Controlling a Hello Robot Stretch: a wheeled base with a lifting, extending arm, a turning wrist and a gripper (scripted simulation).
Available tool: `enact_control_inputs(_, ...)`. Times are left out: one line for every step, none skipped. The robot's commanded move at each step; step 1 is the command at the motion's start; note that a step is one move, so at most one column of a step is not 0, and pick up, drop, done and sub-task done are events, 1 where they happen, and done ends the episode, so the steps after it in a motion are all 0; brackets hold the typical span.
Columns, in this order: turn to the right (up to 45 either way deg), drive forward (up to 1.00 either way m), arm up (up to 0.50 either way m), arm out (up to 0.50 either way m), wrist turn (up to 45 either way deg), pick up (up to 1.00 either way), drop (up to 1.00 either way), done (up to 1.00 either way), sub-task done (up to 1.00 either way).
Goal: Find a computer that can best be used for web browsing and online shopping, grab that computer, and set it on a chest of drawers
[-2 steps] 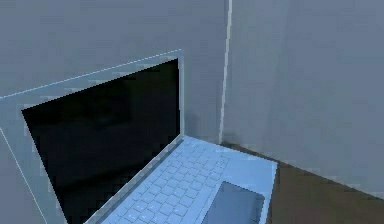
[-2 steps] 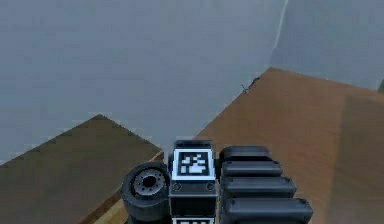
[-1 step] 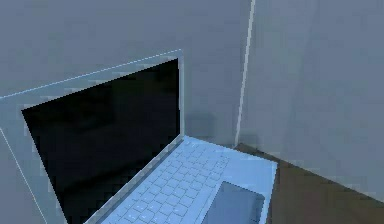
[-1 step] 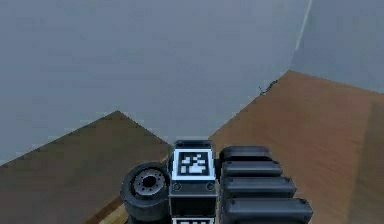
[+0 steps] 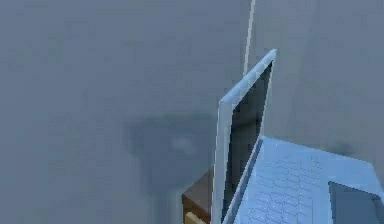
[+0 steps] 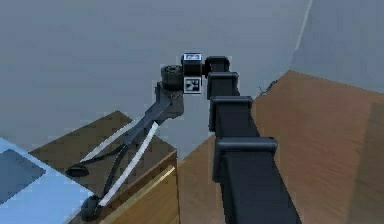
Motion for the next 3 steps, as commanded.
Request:
enact_control_inputs(0.0,0.0,0.0,0.0,39.0,0.0,0.0,0.0,0.0)
enact_control_inputs(0.0,0.0,-0.26,0.0,0.0,0.0,0.0,0.0,0.0)
enact_control_inputs(0.0,0.0,0.0,0.0,0.0,0.0,1.0,0.0,0.0)
